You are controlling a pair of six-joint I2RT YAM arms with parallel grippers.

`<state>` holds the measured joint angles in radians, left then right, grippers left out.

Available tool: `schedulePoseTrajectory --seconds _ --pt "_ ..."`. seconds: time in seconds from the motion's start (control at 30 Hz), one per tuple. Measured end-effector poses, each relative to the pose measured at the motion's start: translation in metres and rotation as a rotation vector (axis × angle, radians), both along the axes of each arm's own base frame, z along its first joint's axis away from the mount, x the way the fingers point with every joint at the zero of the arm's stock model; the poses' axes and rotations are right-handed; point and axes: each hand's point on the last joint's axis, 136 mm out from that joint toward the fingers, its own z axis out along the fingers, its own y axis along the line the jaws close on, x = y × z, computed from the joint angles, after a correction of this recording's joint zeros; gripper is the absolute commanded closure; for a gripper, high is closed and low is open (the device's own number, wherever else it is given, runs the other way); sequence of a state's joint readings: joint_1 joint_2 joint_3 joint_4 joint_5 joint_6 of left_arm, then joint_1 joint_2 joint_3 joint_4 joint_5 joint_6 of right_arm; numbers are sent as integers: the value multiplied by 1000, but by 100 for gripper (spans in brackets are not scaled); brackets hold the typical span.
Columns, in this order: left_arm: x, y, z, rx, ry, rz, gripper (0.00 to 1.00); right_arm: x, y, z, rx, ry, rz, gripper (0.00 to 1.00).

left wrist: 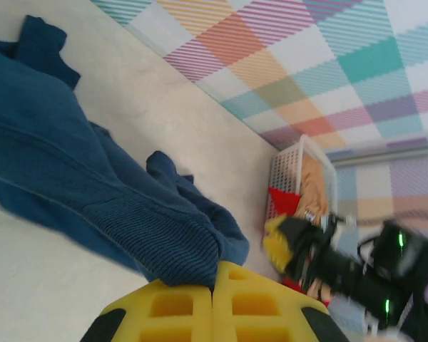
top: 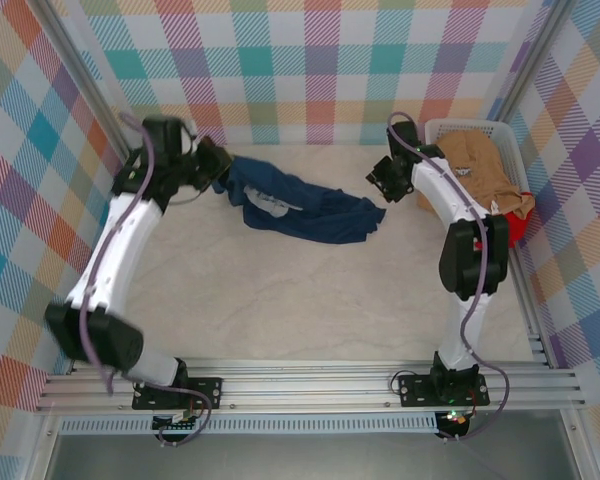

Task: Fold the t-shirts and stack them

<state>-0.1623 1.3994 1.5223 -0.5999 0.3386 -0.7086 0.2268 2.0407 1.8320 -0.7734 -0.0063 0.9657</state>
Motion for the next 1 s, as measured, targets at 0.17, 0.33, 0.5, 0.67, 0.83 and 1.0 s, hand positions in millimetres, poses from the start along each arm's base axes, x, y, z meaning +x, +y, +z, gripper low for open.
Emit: schedulePoseTrajectory --seconds 0.17,0.33,0.5,0.67,0.83,1.0 --pt "-53 21 -23 43 -9 33 100 18 7 -44 14 85 -57 55" --pt "-64 35 -67 86 80 84 100 8 8 -87 -2 201 -97 53" --pt "-63 38 -70 92 84 96 100 21 17 -94 -2 189 -58 57" --pt "-63 38 -71 92 86 97 100 21 26 -93 7 180 -12 60" --pt "-61 38 -74 94 96 98 100 19 28 -99 4 191 12 66" --pt "-59 39 -77 97 103 105 100 14 26 -119 -16 234 33 71"
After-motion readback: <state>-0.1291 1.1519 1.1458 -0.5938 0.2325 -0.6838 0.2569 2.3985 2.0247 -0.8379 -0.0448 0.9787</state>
